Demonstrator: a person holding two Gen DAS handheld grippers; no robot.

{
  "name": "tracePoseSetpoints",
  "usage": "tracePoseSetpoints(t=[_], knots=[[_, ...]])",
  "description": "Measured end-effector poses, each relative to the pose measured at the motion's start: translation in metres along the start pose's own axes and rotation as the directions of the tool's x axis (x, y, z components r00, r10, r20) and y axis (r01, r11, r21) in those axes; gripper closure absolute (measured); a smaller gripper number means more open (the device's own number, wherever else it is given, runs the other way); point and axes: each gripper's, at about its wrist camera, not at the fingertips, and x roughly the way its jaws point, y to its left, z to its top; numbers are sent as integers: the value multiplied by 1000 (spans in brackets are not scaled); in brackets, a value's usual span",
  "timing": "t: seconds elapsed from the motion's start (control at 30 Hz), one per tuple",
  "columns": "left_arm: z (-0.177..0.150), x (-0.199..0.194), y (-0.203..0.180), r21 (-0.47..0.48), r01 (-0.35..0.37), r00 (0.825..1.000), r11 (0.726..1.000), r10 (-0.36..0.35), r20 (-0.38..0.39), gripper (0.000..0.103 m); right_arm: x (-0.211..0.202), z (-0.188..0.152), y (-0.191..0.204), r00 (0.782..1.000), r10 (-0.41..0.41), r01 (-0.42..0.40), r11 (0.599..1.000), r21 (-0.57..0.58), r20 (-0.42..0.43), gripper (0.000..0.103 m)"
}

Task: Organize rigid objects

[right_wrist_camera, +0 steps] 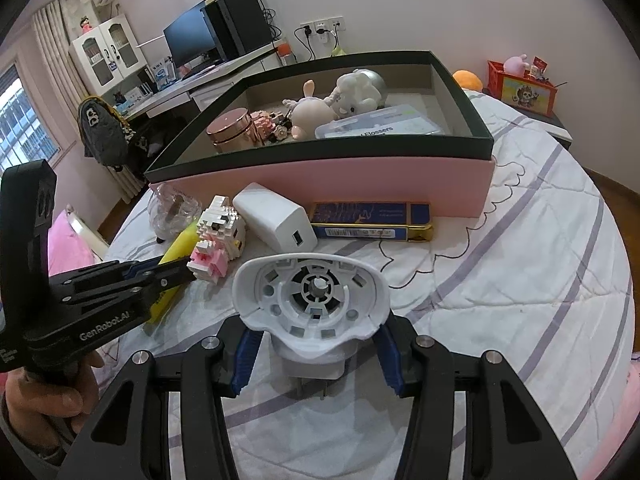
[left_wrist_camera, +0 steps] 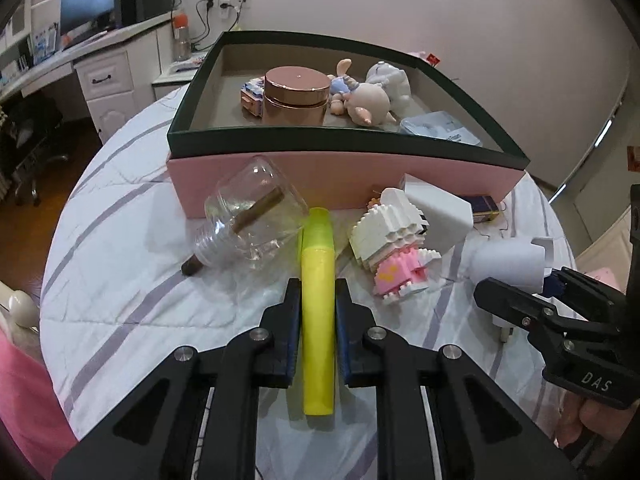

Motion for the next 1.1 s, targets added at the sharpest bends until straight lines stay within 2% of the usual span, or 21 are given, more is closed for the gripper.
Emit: tracePoseSetpoints(t=[0.1,0.17,0.4,0.57,0.6,0.63,0.83,0.87,0.93,1.0,1.03,1.07,1.1], knots=[[3,2,-3,6,-14,1000,1000,14,7,88,1,0,1,1000,5,-5,1000,4,1,51],[2,-3,-3,-10,5,1000,1000,-5,18,88,-2,1,3,1000,8,-8,1000,3,11,51],[3,-32,-5,3,-44,995,999,44,88,88,-21,9,5,999,19,-19,1000,-10,49,51],[12,-49,-1,8,-51,990,999,50,133,90,-31,20,12,997,21,-18,999,-34,77,51],[14,-48,1,7,-50,990,999,48,132,100,-31,22,13,997,20,-17,999,-37,79,51],[15,-46,2,11,-59,990,998,57,126,103,-31,22,13,997,19,-16,999,-38,79,51],[17,-10,9,23,-77,996,997,76,35,100,-23,20,16,998,26,-24,999,-38,58,51],[16,-9,8,23,-74,997,997,73,33,98,-22,19,16,998,25,-23,999,-37,55,51],[16,-10,3,45,-71,997,996,70,38,81,-20,18,14,999,24,-22,999,-32,48,51],[13,-14,2,41,-66,996,997,64,54,39,-18,17,11,999,21,-20,999,-26,44,51],[12,-18,2,36,-63,996,997,61,69,32,-18,17,10,999,21,-20,1000,-24,43,51],[11,-22,2,37,-54,996,998,51,78,20,-18,17,9,999,20,-19,1000,-22,43,51],[9,-25,2,39,-45,995,998,42,87,12,-19,16,8,999,19,-18,1000,-20,43,51]])
